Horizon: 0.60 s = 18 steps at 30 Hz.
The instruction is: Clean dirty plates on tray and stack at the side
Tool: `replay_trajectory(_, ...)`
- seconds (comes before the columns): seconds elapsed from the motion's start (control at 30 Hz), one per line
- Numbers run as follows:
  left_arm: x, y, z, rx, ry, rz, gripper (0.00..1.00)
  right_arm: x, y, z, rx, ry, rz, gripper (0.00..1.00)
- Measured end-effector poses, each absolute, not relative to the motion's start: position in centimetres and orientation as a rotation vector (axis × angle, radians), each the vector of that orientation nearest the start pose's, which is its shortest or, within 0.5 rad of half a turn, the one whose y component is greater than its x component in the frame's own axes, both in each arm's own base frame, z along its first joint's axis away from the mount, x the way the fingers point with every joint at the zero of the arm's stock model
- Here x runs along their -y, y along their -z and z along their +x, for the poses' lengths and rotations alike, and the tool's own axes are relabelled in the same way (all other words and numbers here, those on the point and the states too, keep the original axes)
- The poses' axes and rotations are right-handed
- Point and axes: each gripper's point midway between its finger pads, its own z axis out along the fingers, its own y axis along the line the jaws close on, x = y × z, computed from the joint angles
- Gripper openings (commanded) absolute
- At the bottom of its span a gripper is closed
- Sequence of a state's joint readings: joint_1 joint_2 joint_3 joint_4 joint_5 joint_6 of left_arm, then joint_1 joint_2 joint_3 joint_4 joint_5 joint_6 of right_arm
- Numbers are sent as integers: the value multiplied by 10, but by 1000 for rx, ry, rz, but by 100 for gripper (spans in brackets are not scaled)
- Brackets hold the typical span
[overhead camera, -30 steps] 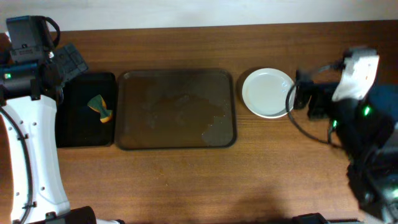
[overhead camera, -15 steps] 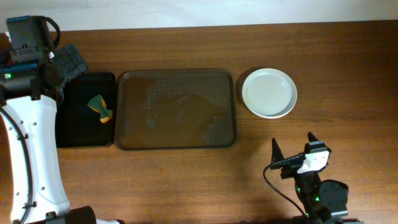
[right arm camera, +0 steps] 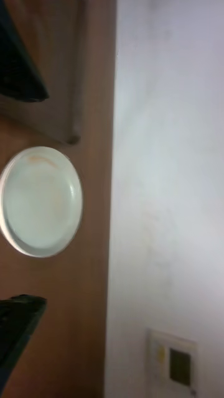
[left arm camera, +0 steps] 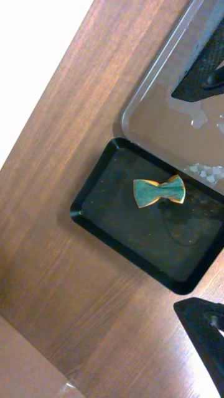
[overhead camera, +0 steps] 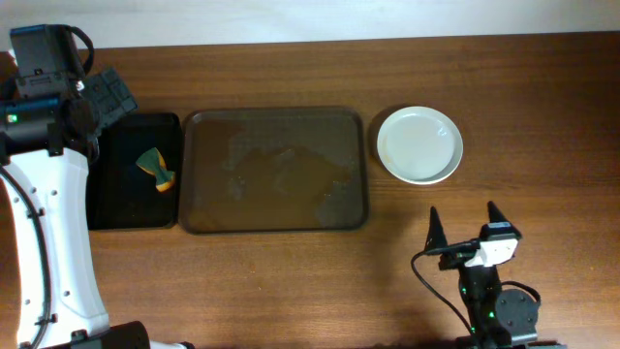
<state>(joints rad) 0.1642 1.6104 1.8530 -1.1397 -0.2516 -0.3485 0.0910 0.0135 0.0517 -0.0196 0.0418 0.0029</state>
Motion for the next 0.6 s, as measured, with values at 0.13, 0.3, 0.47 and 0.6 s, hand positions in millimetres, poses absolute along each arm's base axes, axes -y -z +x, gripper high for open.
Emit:
replay_trajectory(0.13, -108, -306, 391, -2334, -228, -723, 99, -14, -159, 246, -1644, -32, -36, 98)
replay_trajectory(0.3, -108, -306, 391, -2333, -229, -723, 99, -14, -159, 246, -1643, -33, -35, 98)
replay_trajectory(0.47, -108, -306, 391, -2333, -229, -723, 99, -14, -159, 246, -1643, -32, -36, 98)
replay_trajectory(0.6, -108, -306, 391, -2333, -229, -723, 99, -14, -159, 246, -1643, -32, -36, 98)
